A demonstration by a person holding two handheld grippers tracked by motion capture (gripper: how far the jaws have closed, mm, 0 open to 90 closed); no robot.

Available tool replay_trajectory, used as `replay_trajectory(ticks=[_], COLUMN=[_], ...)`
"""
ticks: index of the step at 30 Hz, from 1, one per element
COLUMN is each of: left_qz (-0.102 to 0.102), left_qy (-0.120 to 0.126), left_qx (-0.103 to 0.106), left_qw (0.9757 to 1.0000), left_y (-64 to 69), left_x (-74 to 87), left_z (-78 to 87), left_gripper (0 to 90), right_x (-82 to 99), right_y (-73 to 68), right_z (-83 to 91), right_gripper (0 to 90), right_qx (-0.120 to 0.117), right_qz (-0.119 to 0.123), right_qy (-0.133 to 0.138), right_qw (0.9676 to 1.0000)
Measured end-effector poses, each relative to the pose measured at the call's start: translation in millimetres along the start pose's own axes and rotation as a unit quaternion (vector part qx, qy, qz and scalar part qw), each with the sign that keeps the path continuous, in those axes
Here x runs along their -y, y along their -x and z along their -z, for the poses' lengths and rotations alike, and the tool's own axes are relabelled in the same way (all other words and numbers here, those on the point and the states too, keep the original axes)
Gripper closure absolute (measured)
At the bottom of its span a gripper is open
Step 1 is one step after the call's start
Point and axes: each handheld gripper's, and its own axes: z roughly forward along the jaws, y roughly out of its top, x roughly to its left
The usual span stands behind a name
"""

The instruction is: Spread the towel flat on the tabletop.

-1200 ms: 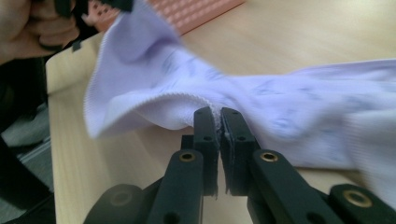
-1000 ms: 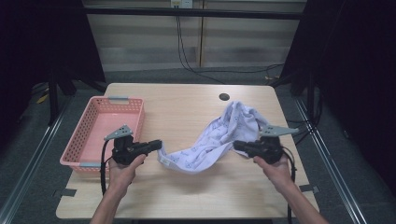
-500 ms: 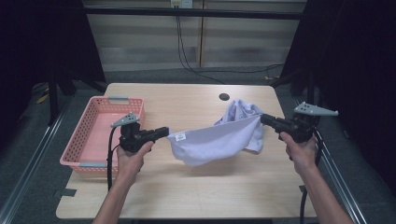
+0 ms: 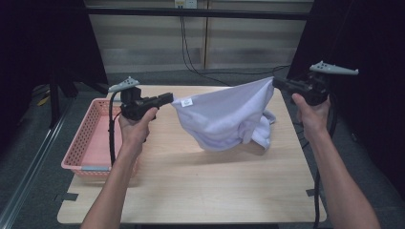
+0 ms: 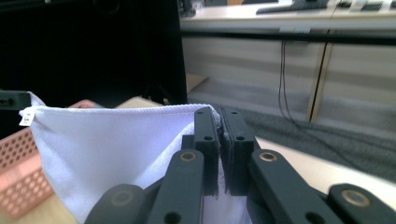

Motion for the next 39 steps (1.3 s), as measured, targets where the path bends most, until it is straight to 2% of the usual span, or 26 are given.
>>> replay_trajectory(ticks=[2, 4, 6, 7, 9, 10, 12, 13, 15, 17, 19, 23, 24, 26, 27, 28, 29, 30, 31, 33, 36, 37, 38, 39], left_qz=[-0.013, -0.016, -0.026, -0.028, -0.046, -0.054, -0.055, -0.064, -0.055, -0.055, -0.042, -0.013, -0.019, -0.005, -0.005, 0.000, 0.008, 0.008, 0.016, 0.030, 0.043, 0.045, 0.045, 0.037], left_qy=[0.008, 0.017, 0.024, 0.028, 0.030, 0.031, 0.030, 0.018, 0.009, -0.005, -0.018, -0.052, -0.064, -0.084, -0.095, -0.103, -0.109, -0.109, -0.135, -0.163, -0.191, -0.186, -0.186, -0.185], left_qx=[-0.009, -0.008, -0.012, -0.008, -0.015, -0.011, -0.015, -0.013, -0.003, 0.010, 0.027, 0.037, 0.038, 0.047, 0.052, 0.047, 0.050, 0.050, 0.048, 0.050, 0.046, 0.050, 0.050, 0.052], left_qw=[0.9998, 0.9997, 0.9993, 0.9992, 0.9984, 0.9980, 0.9979, 0.9977, 0.9984, 0.9984, 0.9986, 0.9979, 0.9970, 0.9954, 0.9942, 0.9936, 0.9927, 0.9927, 0.9896, 0.9849, 0.9796, 0.9802, 0.9802, 0.9806], left_y=[1.3, 3.2, 6.8, 9.2, 16.9, 20.0, 23.3, 30.0, 34.6, 37.8, 39.2, 42.8, 45.9, 52.1, 55.7, 58.6, 61.2, 61.2, 65.0, 63.7, 59.0, 58.1, 58.1, 58.4], left_x=[-13.7, -26.6, -38.5, -43.2, -48.1, -48.5, -46.8, -37.9, -21.2, 1.8, 29.4, 84.6, 96.7, 120.5, 131.6, 142.7, 153.6, 153.6, 173.8, 190.9, 204.9, 205.9, 205.9, 202.6], left_z=[0.3, 1.3, 5.2, 8.3, 16.4, 20.9, 24.4, 28.7, 32.7, 36.8, 40.0, 47.0, 51.1, 61.6, 67.3, 73.2, 78.9, 78.9, 87.7, 93.5, 100.9, 103.0, 103.0, 102.5], left_gripper=[87.7, 87.7, 87.7, 87.7, 87.7, 87.7, 87.7, 87.7, 87.7, 87.7, 87.7, 87.6, 87.6, 87.5, 87.5, 87.4, 87.3, 87.3, 87.2, 86.7, 85.2, 83.4, 81.0, 79.0], right_x=[-14.6, -29.0, -42.4, -48.5, -57.1, -58.5, -53.9, -47.8, -29.5, -6.4, 19.3, 73.9, 87.6, 113.9, 126.0, 137.8, 149.3, 160.6, 172.2, 195.4, 223.9, 229.7, 233.3, 232.9], right_y=[0.4, 0.1, -1.4, -3.8, -10.9, -13.9, -18.3, -19.9, -23.2, -24.2, -24.0, -29.5, -32.4, -39.6, -43.4, -47.5, -52.3, -57.6, -62.9, -73.5, -84.7, -87.6, -88.6, -89.2], right_z=[-1.2, -1.1, 2.3, 5.2, 16.3, 21.1, 29.1, 32.5, 39.4, 46.1, 52.4, 69.2, 73.7, 84.3, 89.2, 94.0, 98.6, 103.5, 107.6, 112.4, 117.8, 120.0, 121.1, 122.2], right_gripper=[86.3, 86.3, 86.3, 86.3, 86.3, 86.3, 86.3, 86.3, 86.3, 86.4, 86.4, 86.4, 86.4, 86.3, 86.3, 86.3, 86.2, 86.2, 86.2, 85.9, 82.6, 78.8, 71.4, 66.6], right_qx=[0.004, 0.007, 0.001, 0.000, -0.019, -0.023, -0.029, -0.034, -0.038, -0.042, -0.052, -0.079, -0.088, -0.099, -0.106, -0.115, -0.123, -0.130, -0.134, -0.140, -0.147, -0.147, -0.150, -0.151], right_qz=[0.006, 0.009, 0.006, 0.005, 0.005, 0.010, 0.012, 0.013, 0.017, 0.016, 0.008, -0.010, -0.016, -0.019, -0.023, -0.030, -0.030, -0.029, -0.033, -0.029, -0.030, -0.018, -0.016, -0.017], right_qy=[0.003, 0.009, 0.026, 0.032, 0.058, 0.062, 0.060, 0.059, 0.047, 0.029, 0.011, -0.013, -0.017, -0.032, -0.038, -0.046, -0.053, -0.063, -0.073, -0.109, -0.155, -0.167, -0.171, -0.169], right_qw=[1.0000, 0.9999, 0.9997, 0.9995, 0.9982, 0.9977, 0.9977, 0.9976, 0.9980, 0.9986, 0.9986, 0.9967, 0.9959, 0.9944, 0.9934, 0.9919, 0.9906, 0.9891, 0.9877, 0.9837, 0.9766, 0.9747, 0.9736, 0.9739])
